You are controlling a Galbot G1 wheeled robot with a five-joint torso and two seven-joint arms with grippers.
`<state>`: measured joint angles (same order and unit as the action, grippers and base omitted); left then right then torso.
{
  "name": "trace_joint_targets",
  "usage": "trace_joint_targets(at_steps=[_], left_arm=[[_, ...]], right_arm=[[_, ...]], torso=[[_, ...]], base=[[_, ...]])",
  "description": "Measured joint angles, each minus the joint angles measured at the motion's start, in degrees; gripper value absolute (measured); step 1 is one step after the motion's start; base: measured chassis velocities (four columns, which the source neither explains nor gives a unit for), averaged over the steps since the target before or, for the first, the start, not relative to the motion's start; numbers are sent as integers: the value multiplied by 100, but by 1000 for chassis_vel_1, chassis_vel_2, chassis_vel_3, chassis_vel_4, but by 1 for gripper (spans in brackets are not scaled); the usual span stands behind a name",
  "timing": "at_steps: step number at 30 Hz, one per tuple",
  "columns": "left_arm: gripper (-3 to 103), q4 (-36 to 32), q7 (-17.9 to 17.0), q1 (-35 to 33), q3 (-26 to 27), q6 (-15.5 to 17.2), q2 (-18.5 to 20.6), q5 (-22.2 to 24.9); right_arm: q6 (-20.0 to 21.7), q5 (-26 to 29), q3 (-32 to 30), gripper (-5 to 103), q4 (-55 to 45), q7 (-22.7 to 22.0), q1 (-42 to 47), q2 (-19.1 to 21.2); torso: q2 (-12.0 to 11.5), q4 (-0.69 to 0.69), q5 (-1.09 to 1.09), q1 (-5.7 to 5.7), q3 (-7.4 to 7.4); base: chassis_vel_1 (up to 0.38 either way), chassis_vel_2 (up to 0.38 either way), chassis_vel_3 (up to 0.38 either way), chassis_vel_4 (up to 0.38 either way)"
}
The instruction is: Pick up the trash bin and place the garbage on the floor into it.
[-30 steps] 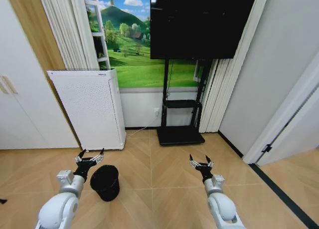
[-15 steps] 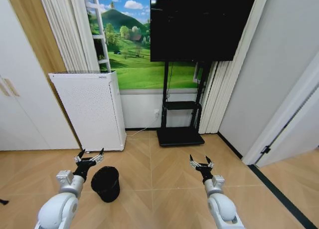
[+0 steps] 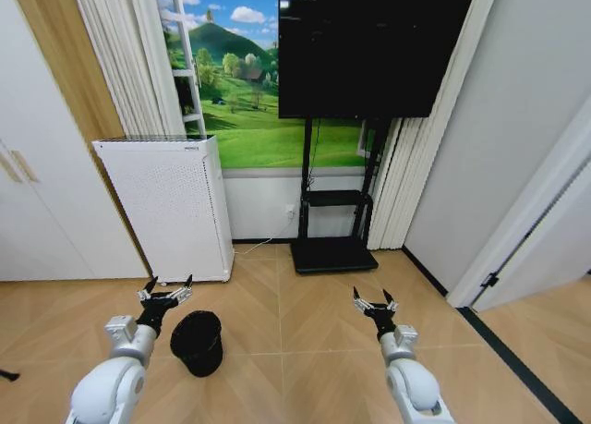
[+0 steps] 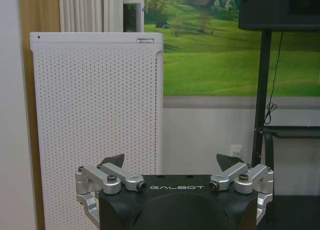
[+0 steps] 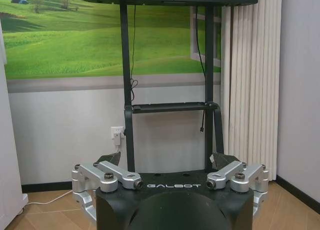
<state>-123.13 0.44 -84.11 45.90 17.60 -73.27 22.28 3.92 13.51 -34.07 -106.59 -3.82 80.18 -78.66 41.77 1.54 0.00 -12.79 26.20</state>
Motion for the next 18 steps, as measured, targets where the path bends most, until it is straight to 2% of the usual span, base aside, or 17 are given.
trace_joint_targets(at_steps=[6, 18], left_arm=[[100, 18, -178, -2, -51, -5, -22, 33], [100, 15, -199, 5, -35, 58, 45, 134]], right_arm=[[0, -18, 11, 100, 19, -3, 16, -4], [62, -104, 53, 100, -24, -88, 94, -48]], torso=[[60, 1, 0, -26, 35], [37, 0, -1, -19, 23]], base=[[0, 0, 0, 0], [0, 0, 0, 0]])
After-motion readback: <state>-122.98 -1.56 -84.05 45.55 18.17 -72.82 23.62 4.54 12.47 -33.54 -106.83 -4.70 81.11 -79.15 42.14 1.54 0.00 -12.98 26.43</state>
